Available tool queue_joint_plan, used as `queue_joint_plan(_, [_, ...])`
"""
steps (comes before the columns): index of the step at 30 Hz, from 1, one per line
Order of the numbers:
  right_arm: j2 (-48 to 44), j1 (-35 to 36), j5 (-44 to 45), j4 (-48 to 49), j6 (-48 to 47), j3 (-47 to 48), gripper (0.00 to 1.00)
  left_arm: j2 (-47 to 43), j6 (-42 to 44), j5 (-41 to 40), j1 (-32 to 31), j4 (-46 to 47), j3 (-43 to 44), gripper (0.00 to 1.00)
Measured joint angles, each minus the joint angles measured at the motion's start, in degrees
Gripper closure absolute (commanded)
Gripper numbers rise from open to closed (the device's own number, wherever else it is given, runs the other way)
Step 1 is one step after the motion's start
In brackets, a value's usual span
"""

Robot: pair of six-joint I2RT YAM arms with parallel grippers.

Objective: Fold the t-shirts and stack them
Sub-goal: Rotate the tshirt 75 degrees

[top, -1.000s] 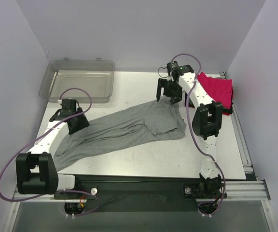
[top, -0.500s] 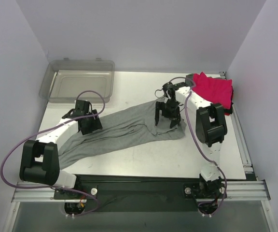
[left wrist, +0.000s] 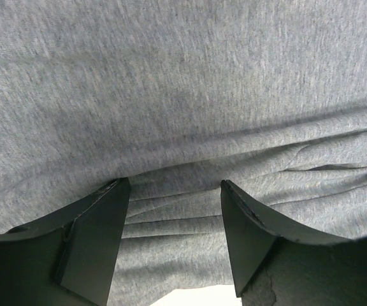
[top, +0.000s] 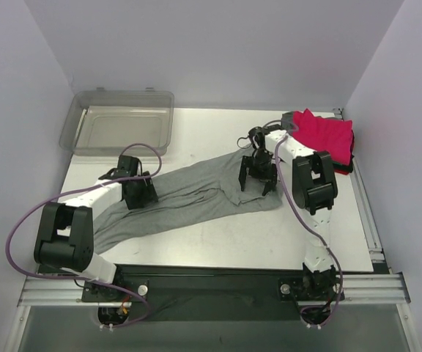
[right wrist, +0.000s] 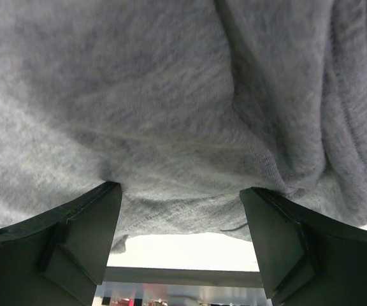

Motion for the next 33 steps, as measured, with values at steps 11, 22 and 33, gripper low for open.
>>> queue_joint_plan(11, [16.72, -1.20, 6.21, -7.56, 1.57, 31.54, 0.21, -0.28, 0.26, 2.08, 0.00, -1.40, 1.14, 0.30])
queue_joint_plan(22, [15.50, -4.85, -1.36, -1.20, -0.24, 32.48, 0.21, -1.27, 6.10, 10.88, -7.04, -0.96, 5.40, 0.30])
queue_joint_plan(33, [-3.52, -15.96, -3.10, 2.47, -1.77, 15.28, 0.42, 3.80, 10.73, 22.47, -12.61, -0.02, 5.70, 0.31])
